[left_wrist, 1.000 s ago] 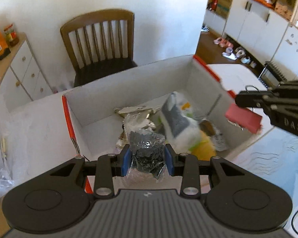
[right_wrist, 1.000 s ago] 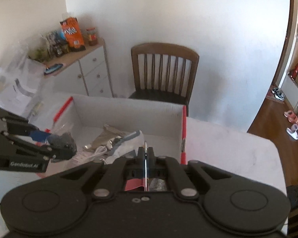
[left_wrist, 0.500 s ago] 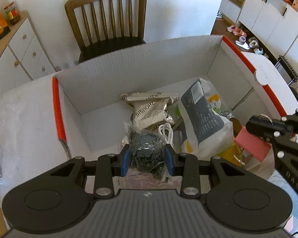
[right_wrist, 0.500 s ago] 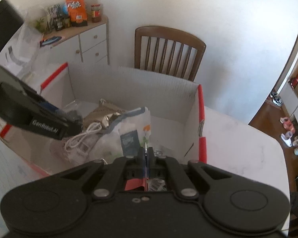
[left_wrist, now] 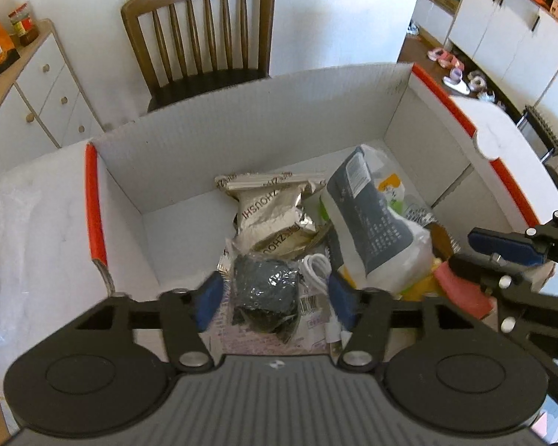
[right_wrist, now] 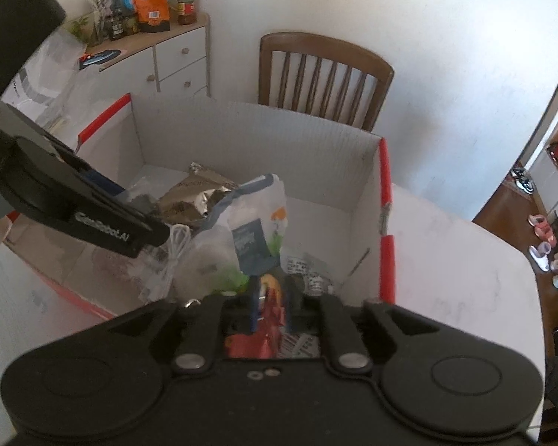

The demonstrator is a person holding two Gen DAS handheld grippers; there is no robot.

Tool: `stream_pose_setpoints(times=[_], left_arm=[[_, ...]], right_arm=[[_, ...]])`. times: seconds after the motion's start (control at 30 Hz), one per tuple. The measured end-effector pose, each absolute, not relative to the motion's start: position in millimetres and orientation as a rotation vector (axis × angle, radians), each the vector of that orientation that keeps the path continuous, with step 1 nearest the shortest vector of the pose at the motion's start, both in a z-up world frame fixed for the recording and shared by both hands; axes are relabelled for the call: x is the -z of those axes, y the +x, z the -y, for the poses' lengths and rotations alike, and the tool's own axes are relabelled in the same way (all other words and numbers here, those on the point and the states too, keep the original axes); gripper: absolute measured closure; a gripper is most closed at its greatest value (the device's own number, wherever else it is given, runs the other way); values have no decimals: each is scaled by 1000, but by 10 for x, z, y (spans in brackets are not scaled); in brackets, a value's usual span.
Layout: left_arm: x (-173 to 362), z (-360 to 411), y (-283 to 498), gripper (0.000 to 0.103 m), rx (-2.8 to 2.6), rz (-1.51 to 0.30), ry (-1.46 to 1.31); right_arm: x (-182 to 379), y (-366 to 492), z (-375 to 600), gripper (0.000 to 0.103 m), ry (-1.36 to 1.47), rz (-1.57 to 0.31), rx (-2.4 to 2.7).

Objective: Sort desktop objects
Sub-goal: 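Open both grippers to release the mesh bag and binder clip into the box, then move both grippers back to the white plush toy and pink note pad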

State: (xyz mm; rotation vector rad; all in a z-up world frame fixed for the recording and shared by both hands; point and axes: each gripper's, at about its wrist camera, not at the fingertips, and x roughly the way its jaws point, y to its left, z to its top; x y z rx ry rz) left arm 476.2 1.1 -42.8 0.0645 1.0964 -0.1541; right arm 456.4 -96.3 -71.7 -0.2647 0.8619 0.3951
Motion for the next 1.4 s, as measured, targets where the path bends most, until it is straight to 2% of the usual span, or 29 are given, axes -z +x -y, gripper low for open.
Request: stream_pose_setpoints(times=[0.07, 0.1, 0.13, 0.17, 0.97, 1.07, 1.27, 1.4], left_arm=[[370, -14, 4722, 31, 159, -1082, 49], [336, -19, 4698, 31, 164, -1078, 42], [306, -27, 4678, 31, 163, -1071, 38], [269, -33, 4654, 31, 162, -1063, 34], [-300, -59, 3755, 31, 224, -948, -63], [-322, -51, 3585, 25, 228, -940, -59], [-329, -23, 3241, 24, 246, -930, -52], [-275, -11, 3050, 21, 243, -938, -52]], right_arm=[[667, 4532, 983, 56, -260, -843, -406], [630, 4508, 994, 48, -257, -828, -409], [589, 4477, 1010, 34, -250, -807, -418], [555, 4456, 1022, 29, -247, -794, -424], [-132, 3772, 1424, 11, -181, -717, -509], [-167, 3628, 1483, 8, -174, -713, -524], [-175, 3341, 1625, 6, -162, -714, -527], [-138, 3155, 1729, 6, -169, -721, -512]])
